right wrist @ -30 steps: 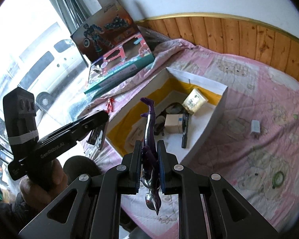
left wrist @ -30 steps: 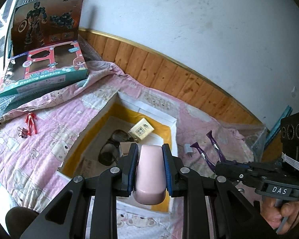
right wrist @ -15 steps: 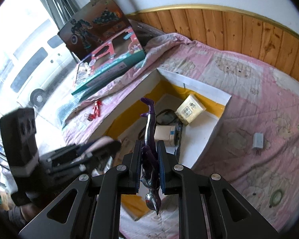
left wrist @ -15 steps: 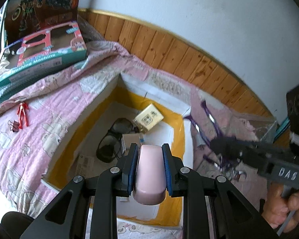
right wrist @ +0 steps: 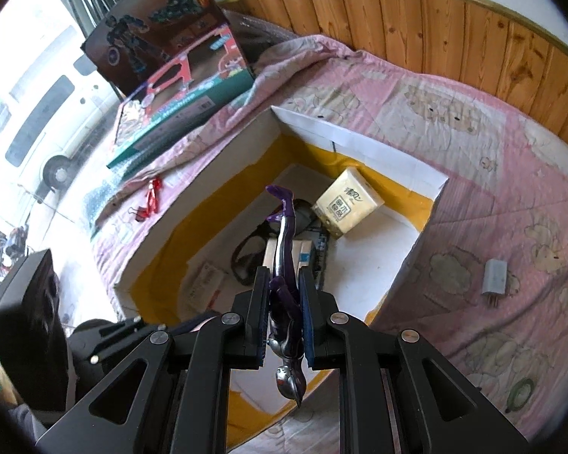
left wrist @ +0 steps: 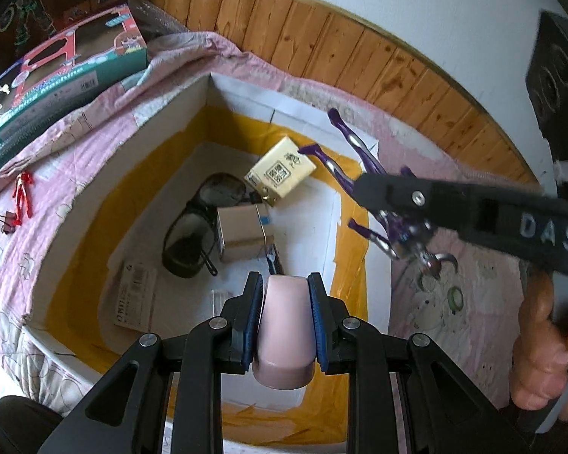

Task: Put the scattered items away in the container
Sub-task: 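Carry the pink stapler and purple toy figure over the white box with both grippers, then open both grippers to drop the stapler and toy figure inside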

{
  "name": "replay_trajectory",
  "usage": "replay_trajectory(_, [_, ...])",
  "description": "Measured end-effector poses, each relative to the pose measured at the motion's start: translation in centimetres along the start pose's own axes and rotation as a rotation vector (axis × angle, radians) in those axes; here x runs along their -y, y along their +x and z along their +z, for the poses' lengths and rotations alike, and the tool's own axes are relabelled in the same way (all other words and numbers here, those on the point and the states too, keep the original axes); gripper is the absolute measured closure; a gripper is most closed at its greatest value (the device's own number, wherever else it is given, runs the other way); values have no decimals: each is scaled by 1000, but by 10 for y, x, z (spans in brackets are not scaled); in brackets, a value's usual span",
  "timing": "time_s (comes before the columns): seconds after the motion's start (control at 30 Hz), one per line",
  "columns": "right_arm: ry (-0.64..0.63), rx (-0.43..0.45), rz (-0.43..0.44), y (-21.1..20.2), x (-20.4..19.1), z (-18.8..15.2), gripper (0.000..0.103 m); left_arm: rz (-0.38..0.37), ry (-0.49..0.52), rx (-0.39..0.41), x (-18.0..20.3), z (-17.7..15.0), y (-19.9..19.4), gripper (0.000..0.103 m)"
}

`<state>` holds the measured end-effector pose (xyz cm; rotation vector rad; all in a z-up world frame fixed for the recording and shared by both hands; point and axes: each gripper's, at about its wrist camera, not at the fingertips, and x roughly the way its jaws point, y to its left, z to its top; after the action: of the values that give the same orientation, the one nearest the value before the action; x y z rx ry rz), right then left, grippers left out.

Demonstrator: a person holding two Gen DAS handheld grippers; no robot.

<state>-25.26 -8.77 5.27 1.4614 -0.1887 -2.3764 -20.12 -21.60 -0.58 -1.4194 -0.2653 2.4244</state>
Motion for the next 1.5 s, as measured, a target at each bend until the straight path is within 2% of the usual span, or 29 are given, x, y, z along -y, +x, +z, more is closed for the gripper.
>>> replay_trajectory(0.2, [-3,-26,-32,20,8,9,87,-11,-11,-50,-2,-9,12,78])
replay_trajectory(0.33, [-9,-49,-59,31,14,11,87,-59,-47,-83,-7,-15,17,78])
replay_trajectory(0.43, [-8,-65,-68,39,19,10,87,-124,-106,-111,-15,-13,19,78])
replay_trajectory(0.67, [-2,-90,-64,53,23,10,87,-151,-100,-126,-11,-9,21,78])
replay_trajectory(0.97, [4,-99,-76,63,29,12,86,-139,-79,-145,-7,-7,30,77])
replay_trajectory(1.0, [7,-101,-76,65,31,11,86,-133,-74,-152,-7,-8,32,74])
replay_trajectory(1.07, [31,-106,-62,69,38,9,76,-95,-64,-162,-8,-8,36,53])
replay_trajectory(1.5, [55,-52,-7,34,27,0,74,-78,-46,-135,-12,-18,12,52])
